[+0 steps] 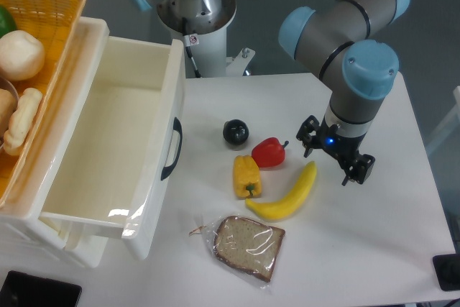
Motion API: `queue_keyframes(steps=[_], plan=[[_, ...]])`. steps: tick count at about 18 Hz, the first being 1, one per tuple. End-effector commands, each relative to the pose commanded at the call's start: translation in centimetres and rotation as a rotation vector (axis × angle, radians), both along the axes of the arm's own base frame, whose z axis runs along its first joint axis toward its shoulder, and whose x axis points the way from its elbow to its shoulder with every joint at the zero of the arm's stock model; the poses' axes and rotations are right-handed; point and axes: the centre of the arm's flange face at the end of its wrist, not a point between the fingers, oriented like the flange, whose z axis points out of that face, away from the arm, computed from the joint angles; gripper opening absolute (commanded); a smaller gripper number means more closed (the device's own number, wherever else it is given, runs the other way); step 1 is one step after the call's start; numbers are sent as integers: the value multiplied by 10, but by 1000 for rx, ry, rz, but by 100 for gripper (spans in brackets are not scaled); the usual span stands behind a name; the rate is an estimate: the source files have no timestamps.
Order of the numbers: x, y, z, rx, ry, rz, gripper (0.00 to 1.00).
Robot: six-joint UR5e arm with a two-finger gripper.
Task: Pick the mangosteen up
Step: 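Move the gripper from beside the red pepper toward the dark mangosteen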
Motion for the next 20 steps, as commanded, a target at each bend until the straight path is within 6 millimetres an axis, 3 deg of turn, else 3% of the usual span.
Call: queue_keyframes(steps=[9, 16, 20], plan=[[11, -4, -11, -8, -31, 52, 100], [46, -16, -27, -29, -77, 125, 100], [64, -24, -51, -58, -124, 126, 100]])
